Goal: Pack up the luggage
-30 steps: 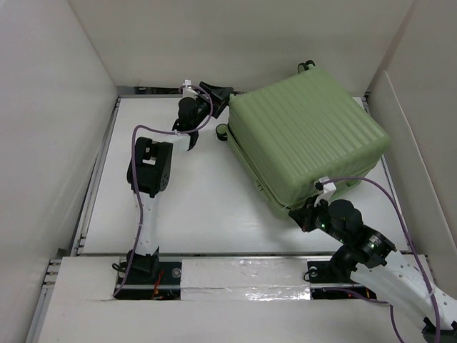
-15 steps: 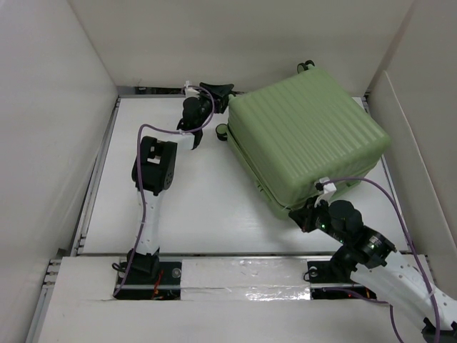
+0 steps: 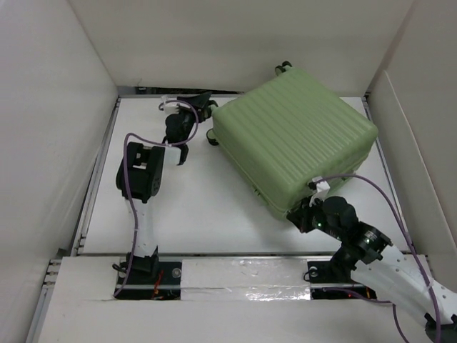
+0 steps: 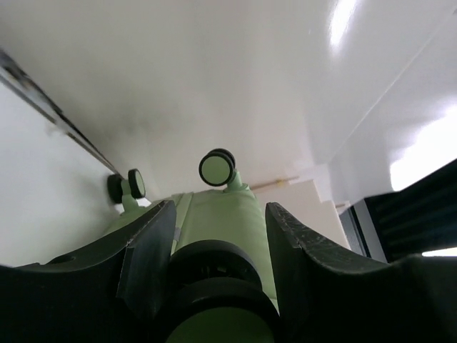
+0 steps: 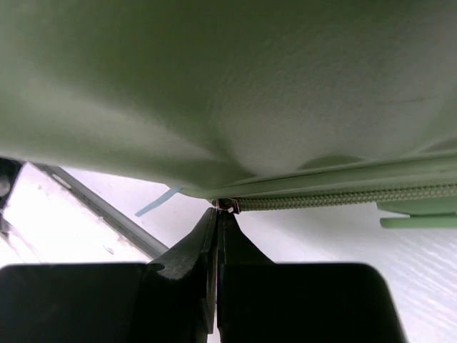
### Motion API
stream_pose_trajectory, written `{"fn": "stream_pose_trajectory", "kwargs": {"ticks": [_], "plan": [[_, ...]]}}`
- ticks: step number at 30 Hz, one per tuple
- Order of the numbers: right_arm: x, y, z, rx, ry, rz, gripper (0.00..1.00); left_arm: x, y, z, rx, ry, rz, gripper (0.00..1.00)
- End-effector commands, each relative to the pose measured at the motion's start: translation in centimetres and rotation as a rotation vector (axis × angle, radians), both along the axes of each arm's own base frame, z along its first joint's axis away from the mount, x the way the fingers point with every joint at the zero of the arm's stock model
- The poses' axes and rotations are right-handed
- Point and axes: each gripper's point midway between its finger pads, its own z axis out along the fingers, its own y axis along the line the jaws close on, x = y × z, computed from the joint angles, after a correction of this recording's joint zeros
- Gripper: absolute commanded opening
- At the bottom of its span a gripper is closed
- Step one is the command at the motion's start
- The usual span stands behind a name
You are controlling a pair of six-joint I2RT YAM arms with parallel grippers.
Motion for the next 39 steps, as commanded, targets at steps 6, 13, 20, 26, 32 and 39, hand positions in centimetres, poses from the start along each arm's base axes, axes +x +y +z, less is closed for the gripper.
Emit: {"fn": "stream_pose_trajectory", "kwargs": {"ticks": [6,13,20,26,32,39], "plan": [[9.2,0.5,14.2,0.117,-0.391,-0.060,0.00,-8.9,5.5,1.9,0.010,-0.161,0.013,0.00],[13.5,-0.1,15.7,0.166,-0.364,-0.035,0.00,-17.9,7.2,3.8,0.078,-0.212,0.116,0.00],[3.6,7.9,5.7,0.319,-0.117,0.119,0.00,-22.2,6.9,3.1,0.289,-0.151,0.223,0.00],[2.2,7.9,5.1,0.273,-0.222,-0.086,0.00,-23.4,6.6,4.4,0.275,-0.181,0.201,0.00],[10.6,6.5,12.8,0.151,-0.373,-0.116,0.00,-24.5,4.5,3.4,0.290,-0.184,0.132,0.00],[15.0,3.2,19.4,0.219,-0.428,-0.019,0.00,-25.7,2.3,2.1,0.304,-0.165,0.060,0.00]]}}
